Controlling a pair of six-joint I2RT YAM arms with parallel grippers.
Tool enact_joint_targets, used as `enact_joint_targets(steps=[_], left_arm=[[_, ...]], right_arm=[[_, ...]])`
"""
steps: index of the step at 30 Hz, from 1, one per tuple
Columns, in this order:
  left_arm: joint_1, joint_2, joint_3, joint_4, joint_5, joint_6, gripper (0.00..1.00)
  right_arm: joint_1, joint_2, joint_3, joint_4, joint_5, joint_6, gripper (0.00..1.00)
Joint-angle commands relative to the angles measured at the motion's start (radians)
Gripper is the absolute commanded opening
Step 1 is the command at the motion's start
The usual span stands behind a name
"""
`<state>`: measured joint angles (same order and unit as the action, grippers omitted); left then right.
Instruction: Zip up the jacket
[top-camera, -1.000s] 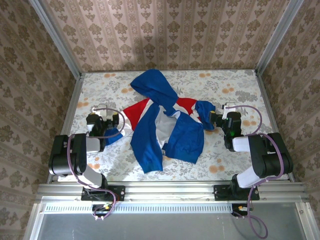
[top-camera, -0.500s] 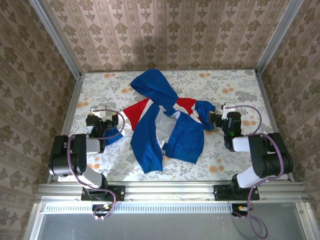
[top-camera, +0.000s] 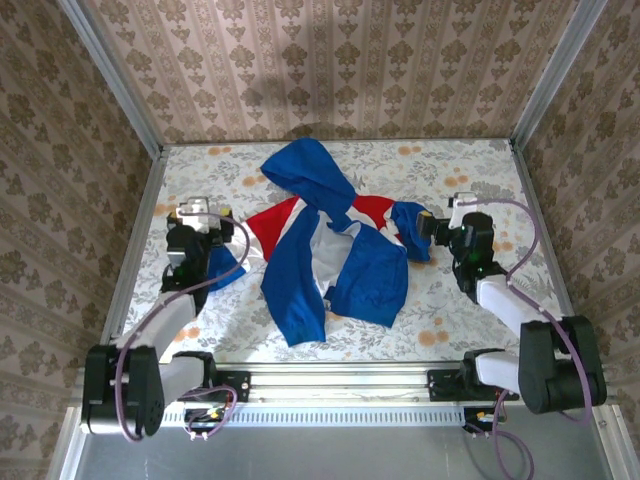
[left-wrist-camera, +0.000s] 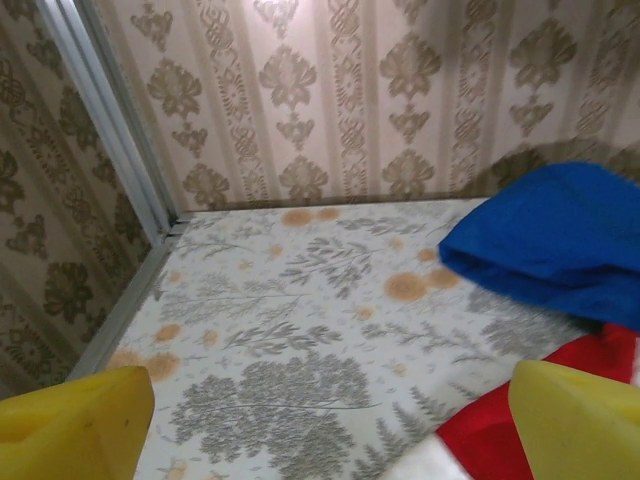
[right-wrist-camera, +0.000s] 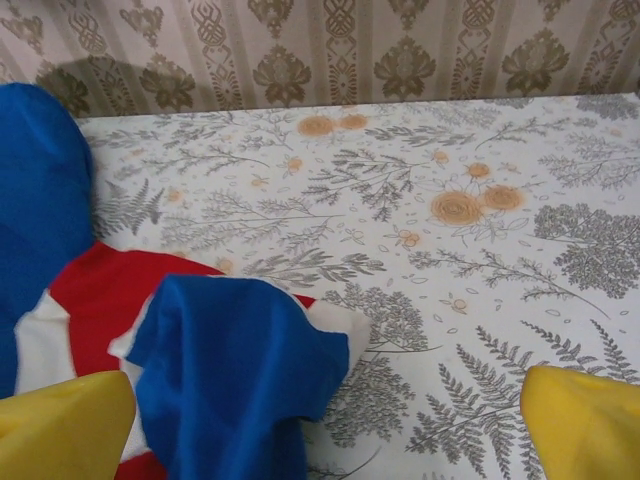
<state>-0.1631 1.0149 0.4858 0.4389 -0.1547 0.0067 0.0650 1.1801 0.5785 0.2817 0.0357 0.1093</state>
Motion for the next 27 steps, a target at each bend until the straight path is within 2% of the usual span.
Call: enact_joint_targets(steps=[1, 5, 8, 13, 17, 20, 23, 27], left_arm=[[-0.047, -0.051, 0.08, -0.291, 0.004, -0.087, 0.88], [-0.14, -0.06, 0.144, -0.469, 0.049, -0.178, 0.82], [-0.211, -0.053, 0.167, -0.584, 0.116, -0.272, 0.75], [-0.362, -0.034, 0.13, -0.664, 0.163, -0.406, 0.67], [-0.482, 0.016, 0.062, -0.624, 0.15, -0.541, 0.56], [-0.554, 0.084, 0.035, -0.574, 0.128, -0.605, 0.49], [-0.576, 0.179, 0.025, -0.522, 0.134, -0.648, 0.46], [-0.565, 0.321, 0.05, -0.48, 0.138, -0.635, 0.43]], right_arm=[[0.026, -0.016, 0.077, -0.311, -0.024, 0.087, 0.95], [0.1, 0.016, 0.145, -0.431, -0.073, 0.136, 0.84], [0.197, 0.056, 0.185, -0.495, -0.081, 0.157, 0.8], [0.366, 0.168, 0.222, -0.527, -0.1, 0.249, 0.66], [0.493, 0.293, 0.241, -0.501, -0.094, 0.3, 0.53], [0.541, 0.382, 0.266, -0.488, -0.096, 0.325, 0.43], [0.563, 0.455, 0.301, -0.495, -0.097, 0.358, 0.37], [0.568, 0.531, 0.336, -0.505, -0.092, 0.392, 0.34]])
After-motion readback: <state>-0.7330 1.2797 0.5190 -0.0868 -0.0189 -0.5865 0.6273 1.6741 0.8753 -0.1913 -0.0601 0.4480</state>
